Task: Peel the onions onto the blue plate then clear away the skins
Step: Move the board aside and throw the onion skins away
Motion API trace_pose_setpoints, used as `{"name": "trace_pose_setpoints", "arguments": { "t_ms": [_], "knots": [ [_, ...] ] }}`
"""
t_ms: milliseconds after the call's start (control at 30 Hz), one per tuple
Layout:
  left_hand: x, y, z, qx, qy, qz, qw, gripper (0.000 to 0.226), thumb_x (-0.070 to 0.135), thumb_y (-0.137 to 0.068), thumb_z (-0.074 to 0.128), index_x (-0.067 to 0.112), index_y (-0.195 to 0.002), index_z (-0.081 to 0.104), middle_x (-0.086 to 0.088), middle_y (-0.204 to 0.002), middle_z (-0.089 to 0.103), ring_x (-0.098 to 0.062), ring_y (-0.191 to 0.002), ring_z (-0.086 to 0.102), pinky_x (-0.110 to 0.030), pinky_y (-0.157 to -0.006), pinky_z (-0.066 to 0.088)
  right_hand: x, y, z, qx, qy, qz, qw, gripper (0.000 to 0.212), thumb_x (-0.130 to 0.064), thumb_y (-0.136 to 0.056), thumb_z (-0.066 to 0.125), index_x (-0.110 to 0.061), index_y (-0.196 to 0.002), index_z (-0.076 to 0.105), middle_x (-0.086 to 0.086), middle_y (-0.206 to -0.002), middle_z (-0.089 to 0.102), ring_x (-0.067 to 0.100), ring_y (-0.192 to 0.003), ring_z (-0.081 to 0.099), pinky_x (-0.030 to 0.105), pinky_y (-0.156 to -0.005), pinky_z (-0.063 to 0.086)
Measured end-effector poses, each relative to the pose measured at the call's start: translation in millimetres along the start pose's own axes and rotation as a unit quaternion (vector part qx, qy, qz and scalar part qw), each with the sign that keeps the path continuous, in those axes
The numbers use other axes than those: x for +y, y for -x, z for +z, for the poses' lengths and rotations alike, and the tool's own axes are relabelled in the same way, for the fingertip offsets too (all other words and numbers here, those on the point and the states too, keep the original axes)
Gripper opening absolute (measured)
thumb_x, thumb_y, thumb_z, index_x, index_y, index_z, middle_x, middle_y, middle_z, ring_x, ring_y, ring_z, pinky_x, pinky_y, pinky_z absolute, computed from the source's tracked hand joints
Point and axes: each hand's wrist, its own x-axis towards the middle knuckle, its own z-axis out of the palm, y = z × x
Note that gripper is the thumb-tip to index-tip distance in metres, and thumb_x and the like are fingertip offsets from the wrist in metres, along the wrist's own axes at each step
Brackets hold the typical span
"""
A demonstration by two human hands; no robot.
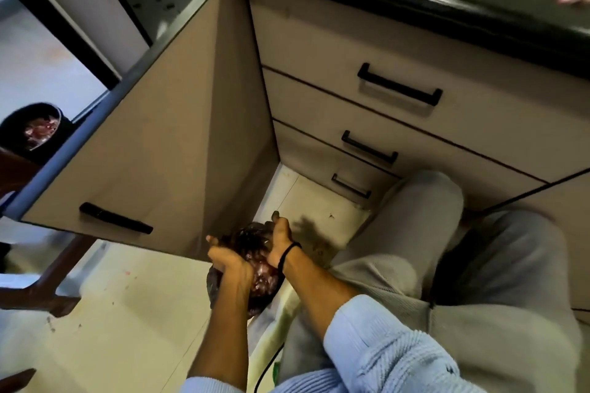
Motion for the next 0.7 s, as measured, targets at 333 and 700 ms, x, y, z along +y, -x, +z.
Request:
{"name": "trace_pose_setpoints", "arguments": {
  "t_ms": [333, 700],
  "knots": [
    [39, 158, 120, -0.261, 0.047, 0.122, 0.956, 0.056, 0.051, -0.101, 0.041, 0.011, -0.085, 0.076, -0.011, -0.099, 0.074, -0.022, -0.1, 0.07, -0.03, -0.087, 0.051, -142, 171, -45, -0.192, -0.185, -0.231, 0.936, 0.045, -0.031, -0.102, 0.043, 0.002, -0.127, 0.059, 0.023, -0.13, 0.062, 0.035, -0.123, 0.058, 0.044, -0.112, 0.041],
    [3, 368, 273, -0.498, 0.045, 0.159, 0.852, 0.06, 0.043, -0.106, 0.034, -0.007, -0.114, 0.066, -0.022, -0.109, 0.069, -0.028, -0.1, 0.067, -0.029, -0.081, 0.049, -352, 353, -185, -0.011, -0.118, -0.655, 0.746, 0.034, -0.03, -0.097, 0.053, -0.002, -0.108, 0.071, 0.02, -0.117, 0.069, 0.031, -0.114, 0.064, 0.044, -0.097, 0.051]
  ]
}}
